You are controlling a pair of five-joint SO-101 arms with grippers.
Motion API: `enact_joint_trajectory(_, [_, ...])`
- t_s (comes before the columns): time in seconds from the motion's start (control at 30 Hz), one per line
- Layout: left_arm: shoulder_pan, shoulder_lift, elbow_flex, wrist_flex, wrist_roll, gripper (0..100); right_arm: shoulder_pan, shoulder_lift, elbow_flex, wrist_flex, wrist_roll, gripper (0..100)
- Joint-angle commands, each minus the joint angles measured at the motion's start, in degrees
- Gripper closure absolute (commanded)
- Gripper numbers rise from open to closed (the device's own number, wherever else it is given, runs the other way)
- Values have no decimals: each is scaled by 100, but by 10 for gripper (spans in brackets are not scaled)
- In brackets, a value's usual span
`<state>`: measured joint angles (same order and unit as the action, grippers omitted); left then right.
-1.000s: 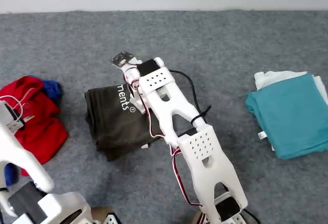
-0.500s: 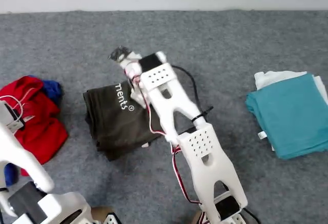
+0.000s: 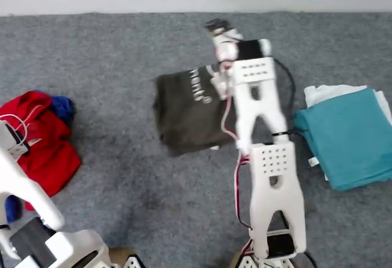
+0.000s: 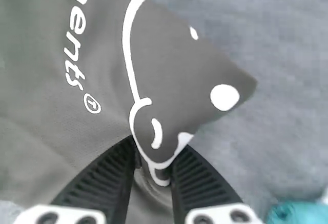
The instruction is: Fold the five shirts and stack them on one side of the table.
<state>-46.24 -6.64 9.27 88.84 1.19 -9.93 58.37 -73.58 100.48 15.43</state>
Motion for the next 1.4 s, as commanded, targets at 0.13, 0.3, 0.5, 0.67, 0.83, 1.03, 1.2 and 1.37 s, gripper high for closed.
enact_joint_trajectory(0.13, [44, -237, -22, -18, -9, 881, 1042, -356, -264, 180, -1451, 990])
enact_joint_trajectory(0.3, [53, -237, -22, -18, -9, 881, 1710, -365, -404, 163, -2004, 990])
enact_joint_trajectory(0.5, [53, -237, -22, -18, -9, 881, 2440, -365, -782, 242, -2426, 990])
enact_joint_trajectory(0.67, [53, -237, -22, -18, -9, 881, 2932, -374, -774, 268, -2488, 990])
enact_joint_trajectory(0.83, [53, -237, 31, -26, -9, 881, 3442, -690, -343, 268, -2488, 990])
enact_joint_trajectory(1.03, [62, -246, 110, -53, -9, 881, 3899, -1675, 1073, 251, -2497, 990])
enact_joint_trajectory(1.2, [62, -246, 119, -53, -9, 881, 4180, -2404, 1969, 233, -2505, 990])
enact_joint_trajectory(1.37, [62, -246, 119, -53, -9, 881, 4629, -2677, 2101, 242, -2470, 990])
